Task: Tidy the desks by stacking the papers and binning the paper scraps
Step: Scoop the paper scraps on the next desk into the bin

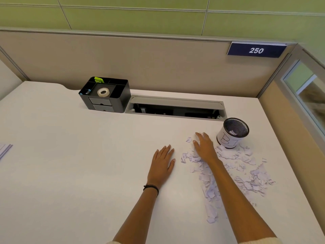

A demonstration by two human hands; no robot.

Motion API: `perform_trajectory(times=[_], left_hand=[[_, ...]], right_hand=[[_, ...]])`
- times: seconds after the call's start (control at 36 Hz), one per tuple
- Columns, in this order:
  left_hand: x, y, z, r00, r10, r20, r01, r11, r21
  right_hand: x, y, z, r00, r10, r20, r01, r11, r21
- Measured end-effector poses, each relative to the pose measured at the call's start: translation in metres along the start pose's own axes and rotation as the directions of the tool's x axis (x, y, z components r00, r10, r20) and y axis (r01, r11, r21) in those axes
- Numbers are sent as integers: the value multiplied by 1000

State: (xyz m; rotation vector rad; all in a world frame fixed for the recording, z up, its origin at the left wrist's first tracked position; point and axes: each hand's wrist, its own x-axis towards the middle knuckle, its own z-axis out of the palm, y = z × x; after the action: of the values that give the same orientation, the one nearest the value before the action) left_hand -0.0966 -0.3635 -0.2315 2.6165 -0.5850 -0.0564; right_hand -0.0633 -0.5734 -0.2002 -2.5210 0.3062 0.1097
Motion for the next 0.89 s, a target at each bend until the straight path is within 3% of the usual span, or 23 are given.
perform_trajectory(times=[0.14, 0.22, 0.58, 0.69, 0.89], left_hand=[[-1, 0, -1, 1000, 2, -6, -2, 1000, 0], [-1, 0, -1, 1000, -1, -1, 1, 1000, -3], [-1, 1, -1, 1000, -6, -8, 6, 1000, 6], [-2, 1, -2, 1000, 1, -7, -1, 1000, 3], [-2, 2, -2, 1000, -3, -2, 3, 1000, 1]], right_hand=[[0, -1, 2, 970, -173, 173, 191, 977, -93], [-4, 4, -3, 951, -230, 208, 256, 960, -111], [-46, 8, -18, 949, -132, 287, 185, 969, -163], [-56, 3, -13, 960, -113, 257, 173, 958, -227], [-65, 2, -7, 985, -157, 74, 171, 952, -255]])
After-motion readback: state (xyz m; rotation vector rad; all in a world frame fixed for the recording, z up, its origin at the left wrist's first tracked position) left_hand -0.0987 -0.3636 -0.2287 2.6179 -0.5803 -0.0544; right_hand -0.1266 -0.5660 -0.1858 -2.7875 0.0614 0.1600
